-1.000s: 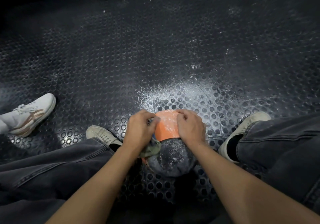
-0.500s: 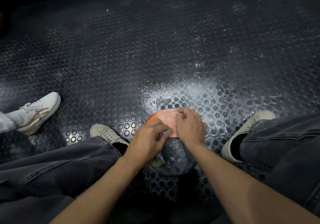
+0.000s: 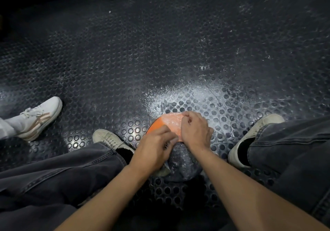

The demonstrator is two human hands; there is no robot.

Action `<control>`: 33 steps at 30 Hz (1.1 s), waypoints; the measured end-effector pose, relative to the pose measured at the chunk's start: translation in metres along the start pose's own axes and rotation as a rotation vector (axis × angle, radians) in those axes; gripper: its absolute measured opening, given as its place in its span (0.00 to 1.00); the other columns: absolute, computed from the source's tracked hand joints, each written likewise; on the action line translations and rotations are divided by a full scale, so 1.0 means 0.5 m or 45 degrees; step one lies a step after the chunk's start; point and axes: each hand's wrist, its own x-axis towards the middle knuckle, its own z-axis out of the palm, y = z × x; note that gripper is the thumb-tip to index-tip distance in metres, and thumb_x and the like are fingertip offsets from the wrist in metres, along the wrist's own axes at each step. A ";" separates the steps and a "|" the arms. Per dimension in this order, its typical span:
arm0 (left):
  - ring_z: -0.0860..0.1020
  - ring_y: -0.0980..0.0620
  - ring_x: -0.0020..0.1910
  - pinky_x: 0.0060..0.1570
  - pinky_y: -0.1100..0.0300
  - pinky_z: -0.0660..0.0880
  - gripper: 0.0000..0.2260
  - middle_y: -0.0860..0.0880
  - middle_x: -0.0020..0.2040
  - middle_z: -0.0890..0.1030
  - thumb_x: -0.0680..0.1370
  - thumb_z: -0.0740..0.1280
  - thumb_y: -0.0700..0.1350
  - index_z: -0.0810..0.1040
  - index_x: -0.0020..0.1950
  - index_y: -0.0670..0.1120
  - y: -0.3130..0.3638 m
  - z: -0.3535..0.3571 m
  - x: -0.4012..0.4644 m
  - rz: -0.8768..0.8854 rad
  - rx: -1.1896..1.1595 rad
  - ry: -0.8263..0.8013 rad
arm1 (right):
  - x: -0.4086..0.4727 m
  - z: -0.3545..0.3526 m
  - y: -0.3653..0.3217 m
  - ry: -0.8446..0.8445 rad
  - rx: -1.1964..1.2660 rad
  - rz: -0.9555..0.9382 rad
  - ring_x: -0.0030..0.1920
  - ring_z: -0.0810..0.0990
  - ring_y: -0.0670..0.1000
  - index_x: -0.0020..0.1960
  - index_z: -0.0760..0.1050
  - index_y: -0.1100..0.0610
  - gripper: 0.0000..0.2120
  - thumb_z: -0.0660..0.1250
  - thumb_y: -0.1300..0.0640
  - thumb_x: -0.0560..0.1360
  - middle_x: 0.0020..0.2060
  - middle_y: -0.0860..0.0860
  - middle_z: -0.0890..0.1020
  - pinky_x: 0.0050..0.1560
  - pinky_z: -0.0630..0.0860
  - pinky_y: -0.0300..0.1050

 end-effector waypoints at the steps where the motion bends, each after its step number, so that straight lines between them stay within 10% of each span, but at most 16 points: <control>1: 0.77 0.54 0.38 0.38 0.58 0.76 0.08 0.54 0.43 0.78 0.78 0.66 0.48 0.83 0.48 0.47 0.000 -0.001 -0.005 0.057 0.009 -0.035 | 0.000 -0.002 0.002 0.000 0.001 -0.003 0.57 0.70 0.46 0.59 0.76 0.46 0.12 0.54 0.49 0.83 0.60 0.44 0.77 0.56 0.56 0.46; 13: 0.75 0.55 0.39 0.43 0.60 0.73 0.09 0.52 0.45 0.79 0.78 0.67 0.47 0.84 0.51 0.44 -0.032 -0.008 0.046 -0.275 0.061 0.223 | 0.000 0.010 -0.003 -0.012 -0.055 0.004 0.56 0.68 0.47 0.56 0.73 0.47 0.10 0.53 0.48 0.83 0.56 0.44 0.76 0.57 0.58 0.47; 18: 0.77 0.54 0.36 0.37 0.55 0.77 0.07 0.54 0.43 0.77 0.78 0.67 0.47 0.83 0.50 0.47 0.005 -0.004 0.008 0.051 0.026 -0.043 | -0.003 0.001 0.007 -0.007 -0.060 0.011 0.55 0.69 0.47 0.57 0.73 0.48 0.10 0.54 0.49 0.83 0.54 0.44 0.75 0.61 0.61 0.50; 22: 0.75 0.56 0.40 0.43 0.63 0.71 0.08 0.53 0.45 0.78 0.78 0.67 0.46 0.84 0.51 0.44 -0.040 -0.014 0.045 -0.275 0.063 0.187 | -0.005 0.010 -0.006 -0.023 -0.095 0.017 0.56 0.70 0.49 0.56 0.72 0.48 0.10 0.54 0.48 0.82 0.54 0.45 0.74 0.61 0.62 0.52; 26: 0.77 0.56 0.38 0.40 0.60 0.77 0.08 0.54 0.43 0.80 0.78 0.67 0.48 0.84 0.48 0.47 -0.009 -0.010 0.013 0.060 0.009 -0.040 | -0.011 0.009 0.006 0.032 -0.094 0.037 0.55 0.71 0.51 0.50 0.70 0.50 0.08 0.54 0.49 0.81 0.51 0.46 0.74 0.60 0.63 0.53; 30: 0.78 0.55 0.40 0.44 0.61 0.75 0.07 0.51 0.45 0.82 0.77 0.69 0.46 0.84 0.49 0.44 -0.038 -0.014 0.039 -0.220 0.025 0.213 | 0.006 0.002 -0.025 -0.013 -0.049 0.047 0.51 0.73 0.52 0.50 0.71 0.53 0.07 0.56 0.52 0.81 0.50 0.49 0.74 0.63 0.65 0.56; 33: 0.78 0.56 0.39 0.40 0.59 0.76 0.08 0.54 0.43 0.80 0.79 0.66 0.49 0.83 0.48 0.47 -0.006 -0.006 0.007 0.008 0.004 -0.030 | 0.006 0.011 -0.019 0.015 -0.043 0.063 0.49 0.74 0.50 0.52 0.70 0.53 0.08 0.54 0.52 0.82 0.49 0.49 0.75 0.63 0.65 0.56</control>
